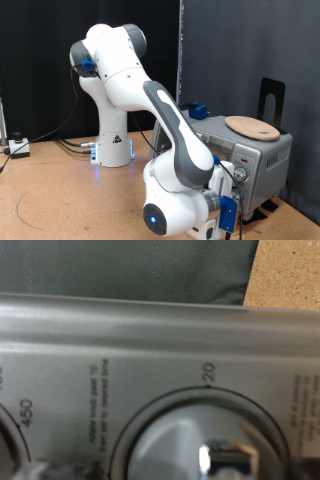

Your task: Make a piece of toast with the oven

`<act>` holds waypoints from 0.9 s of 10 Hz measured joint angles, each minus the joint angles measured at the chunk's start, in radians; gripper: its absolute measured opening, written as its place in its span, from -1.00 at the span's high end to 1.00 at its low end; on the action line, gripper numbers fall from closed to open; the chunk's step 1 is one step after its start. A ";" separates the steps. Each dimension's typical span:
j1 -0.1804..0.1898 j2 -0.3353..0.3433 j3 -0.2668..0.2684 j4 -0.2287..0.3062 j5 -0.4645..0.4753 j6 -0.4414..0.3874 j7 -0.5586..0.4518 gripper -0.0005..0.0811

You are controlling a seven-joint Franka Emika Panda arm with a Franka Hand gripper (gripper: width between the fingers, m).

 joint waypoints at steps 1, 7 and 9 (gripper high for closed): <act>0.000 0.000 0.000 0.000 0.000 0.001 0.000 0.07; -0.004 0.008 0.000 0.001 0.008 0.006 -0.036 0.74; -0.013 -0.016 0.011 -0.031 0.010 0.053 -0.226 0.74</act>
